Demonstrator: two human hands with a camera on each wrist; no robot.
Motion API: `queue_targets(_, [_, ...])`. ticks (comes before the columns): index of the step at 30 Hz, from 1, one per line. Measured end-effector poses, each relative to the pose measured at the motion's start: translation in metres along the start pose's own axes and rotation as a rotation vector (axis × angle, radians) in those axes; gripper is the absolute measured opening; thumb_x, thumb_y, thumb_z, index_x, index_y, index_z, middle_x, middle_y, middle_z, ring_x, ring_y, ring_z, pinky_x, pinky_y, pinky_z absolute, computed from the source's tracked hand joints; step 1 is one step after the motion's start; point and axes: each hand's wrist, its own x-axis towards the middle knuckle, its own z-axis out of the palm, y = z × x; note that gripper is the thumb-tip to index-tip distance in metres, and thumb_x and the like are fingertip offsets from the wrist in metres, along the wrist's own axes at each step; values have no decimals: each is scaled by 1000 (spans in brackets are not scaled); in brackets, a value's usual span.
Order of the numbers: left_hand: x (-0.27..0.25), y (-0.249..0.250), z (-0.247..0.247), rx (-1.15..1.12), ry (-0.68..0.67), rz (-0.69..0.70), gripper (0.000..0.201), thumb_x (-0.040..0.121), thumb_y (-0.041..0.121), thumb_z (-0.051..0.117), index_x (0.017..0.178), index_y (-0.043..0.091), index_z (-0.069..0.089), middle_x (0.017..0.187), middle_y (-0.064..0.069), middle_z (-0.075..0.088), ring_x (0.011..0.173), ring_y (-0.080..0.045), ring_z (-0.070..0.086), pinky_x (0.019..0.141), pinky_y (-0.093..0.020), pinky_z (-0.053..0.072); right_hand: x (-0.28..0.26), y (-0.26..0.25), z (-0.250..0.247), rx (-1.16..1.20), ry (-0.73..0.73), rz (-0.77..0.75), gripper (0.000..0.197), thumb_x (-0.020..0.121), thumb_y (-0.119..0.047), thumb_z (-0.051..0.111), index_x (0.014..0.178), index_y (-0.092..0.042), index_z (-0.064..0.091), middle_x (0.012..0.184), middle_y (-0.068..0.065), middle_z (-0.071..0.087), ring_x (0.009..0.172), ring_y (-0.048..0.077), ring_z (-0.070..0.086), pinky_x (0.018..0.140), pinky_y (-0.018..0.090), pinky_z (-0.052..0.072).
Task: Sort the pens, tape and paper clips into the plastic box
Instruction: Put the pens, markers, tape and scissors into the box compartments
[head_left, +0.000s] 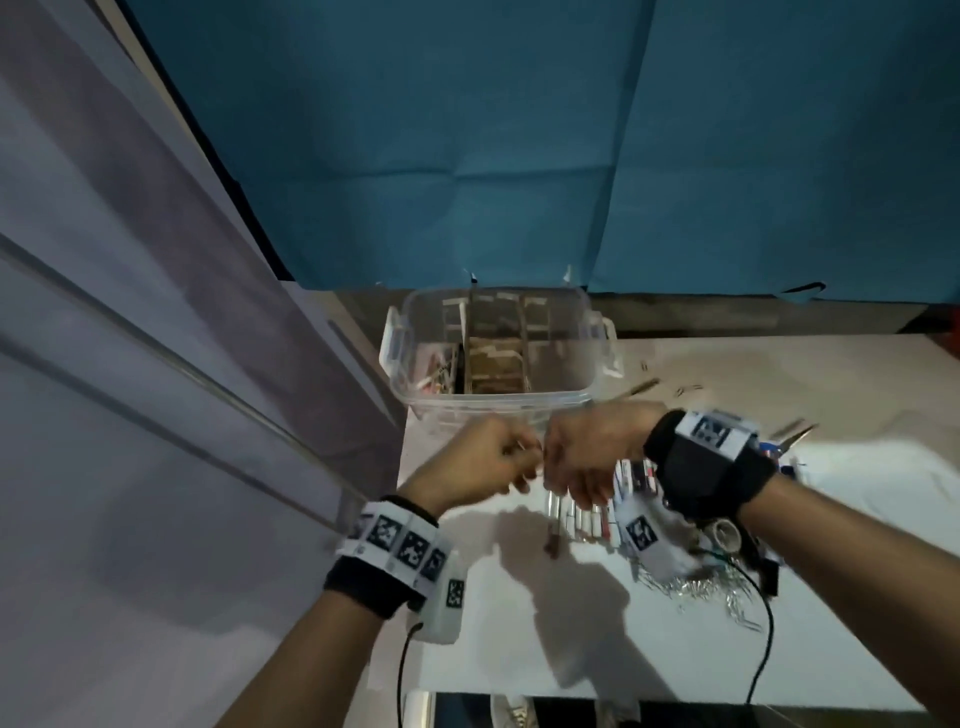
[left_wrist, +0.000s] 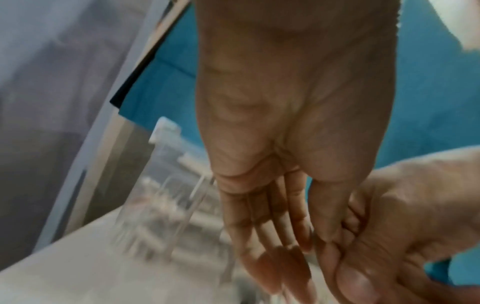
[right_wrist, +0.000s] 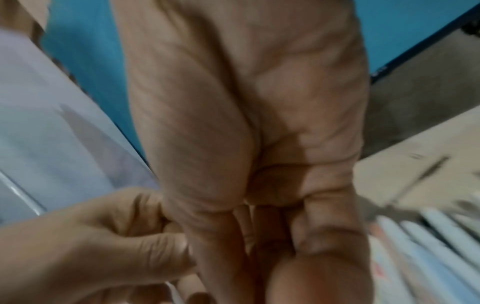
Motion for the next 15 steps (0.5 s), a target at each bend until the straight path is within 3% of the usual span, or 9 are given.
queue_targets(2, [10,-18,28,54,-24,-74,14,96,10,58,91,7,71,88,-15,75,75,-23,73,66,-32,59,19,22,22,-41,117,90,10,90,-1,60,93,8,63,83,26,72,57,25,69,52,29,56])
queue_targets(3, [18,-27,41,89,2,-115,14,93,10,59,91,5,72,88,-15,75,77,-25,72,72,-36,61,28,32,30,-69,241,118,4,88,0,59,92,1,60,82,20,70,69,28,72,52,27,55])
queue_targets(5, [33,-44,64,132,79,-200,18,90,18,60,99,7,72,98,-13,73,91,-27,69,84,-41,57,46,51,43,-85,501,145,14,85,-4,59,98,-7,56,94,12,63,96,31,67,59,26,51])
queue_targets(7, [44,-51,84,160,143,-263,29,90,29,61,113,12,64,112,-9,66,105,-28,63,91,-40,53,59,62,55,-17,649,177,25,87,-11,61,111,-7,54,114,15,59,108,32,60,76,32,49])
queue_targets(10, [53,-58,112,219,247,-290,29,93,31,56,117,15,55,119,-5,58,108,-28,59,90,-41,50,68,64,73,44,752,228,25,94,-21,59,113,-6,53,119,14,55,109,32,57,84,37,46])
queue_targets(15, [51,-66,122,243,342,-321,27,96,28,55,116,11,51,119,-8,57,109,-30,58,89,-40,48,74,59,87,43,862,241,19,97,-22,56,106,-5,56,113,14,58,103,31,59,80,37,46])
